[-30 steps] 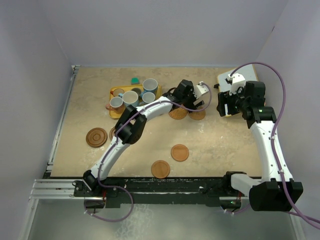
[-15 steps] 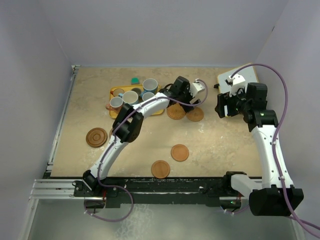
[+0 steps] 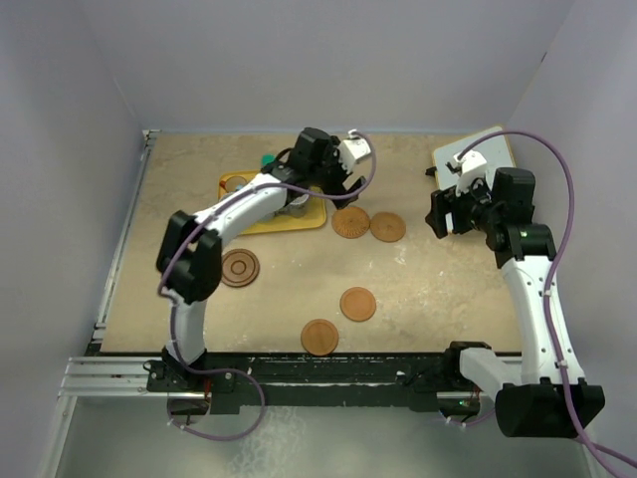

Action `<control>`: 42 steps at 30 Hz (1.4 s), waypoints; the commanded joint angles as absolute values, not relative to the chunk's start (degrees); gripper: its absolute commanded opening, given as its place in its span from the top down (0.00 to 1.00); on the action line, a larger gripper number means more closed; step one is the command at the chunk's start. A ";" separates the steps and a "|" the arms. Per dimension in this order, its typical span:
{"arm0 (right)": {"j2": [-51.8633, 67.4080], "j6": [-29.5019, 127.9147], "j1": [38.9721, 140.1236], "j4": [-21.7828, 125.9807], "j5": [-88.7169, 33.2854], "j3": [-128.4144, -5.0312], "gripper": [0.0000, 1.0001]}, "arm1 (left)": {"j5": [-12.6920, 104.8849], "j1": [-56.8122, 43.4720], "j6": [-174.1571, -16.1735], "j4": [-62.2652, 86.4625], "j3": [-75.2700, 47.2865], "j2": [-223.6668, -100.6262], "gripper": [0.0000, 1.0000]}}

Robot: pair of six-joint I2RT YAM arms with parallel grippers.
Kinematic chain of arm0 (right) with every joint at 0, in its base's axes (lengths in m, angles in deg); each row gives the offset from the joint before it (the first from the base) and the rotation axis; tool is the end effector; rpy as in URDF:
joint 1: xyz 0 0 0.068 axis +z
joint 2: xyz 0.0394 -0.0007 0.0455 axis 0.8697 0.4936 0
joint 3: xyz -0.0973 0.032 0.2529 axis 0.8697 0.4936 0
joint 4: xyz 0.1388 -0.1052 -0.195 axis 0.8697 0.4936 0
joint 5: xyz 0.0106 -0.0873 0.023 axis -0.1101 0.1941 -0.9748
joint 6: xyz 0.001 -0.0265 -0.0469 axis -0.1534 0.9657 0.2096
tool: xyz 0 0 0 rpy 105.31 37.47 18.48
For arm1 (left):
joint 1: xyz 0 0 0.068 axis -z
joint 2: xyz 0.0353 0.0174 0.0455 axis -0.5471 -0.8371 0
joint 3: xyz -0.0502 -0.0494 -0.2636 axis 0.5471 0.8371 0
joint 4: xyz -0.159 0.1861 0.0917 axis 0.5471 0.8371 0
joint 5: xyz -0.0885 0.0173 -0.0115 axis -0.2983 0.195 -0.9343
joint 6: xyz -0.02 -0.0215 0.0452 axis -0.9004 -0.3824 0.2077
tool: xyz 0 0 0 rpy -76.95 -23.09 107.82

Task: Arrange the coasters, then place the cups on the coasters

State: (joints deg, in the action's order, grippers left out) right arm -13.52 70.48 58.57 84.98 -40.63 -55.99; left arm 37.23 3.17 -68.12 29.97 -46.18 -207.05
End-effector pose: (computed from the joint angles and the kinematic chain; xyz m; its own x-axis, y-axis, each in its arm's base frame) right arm 0.2206 0.0054 0.3724 -0.3902 -0.2213 -0.8938 -0.3883 0.9197 -0.0582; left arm 0.3942 -0.3031 0.2751 -0.2034 0.4659 -0.8611 0.8532 0.5158 0.0776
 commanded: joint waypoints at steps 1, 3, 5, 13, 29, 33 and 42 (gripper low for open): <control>-15.80 72.76 58.42 83.25 -44.27 -55.33 0.23 | 37.65 1.80 -59.87 28.91 -30.23 -189.94 0.02; -15.92 73.32 58.54 83.23 -45.45 -55.02 0.22 | 39.39 0.78 -56.22 32.67 -24.76 -184.02 0.01; -15.68 73.69 59.17 83.08 -46.04 -54.79 0.22 | 40.63 -0.82 -54.63 36.50 -19.93 -178.49 0.01; -15.26 74.21 64.54 82.29 -43.61 -54.35 0.21 | 38.02 -15.52 -48.44 47.62 -2.10 -160.35 0.00; -14.08 74.07 66.31 83.06 -42.50 -54.75 0.21 | 48.03 -22.63 -41.59 33.15 15.20 -164.54 0.05; -13.81 74.14 66.31 83.15 -42.06 -54.66 0.21 | 48.44 -22.58 -41.89 30.43 15.99 -166.48 0.05; -12.93 74.40 66.31 83.49 -41.61 -54.81 0.21 | 46.73 -21.96 -39.94 29.58 17.67 -168.27 0.05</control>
State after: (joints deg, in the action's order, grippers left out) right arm -13.32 73.60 66.05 84.37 -42.10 -54.38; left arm 48.01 -22.32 -41.87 31.83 16.86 -167.60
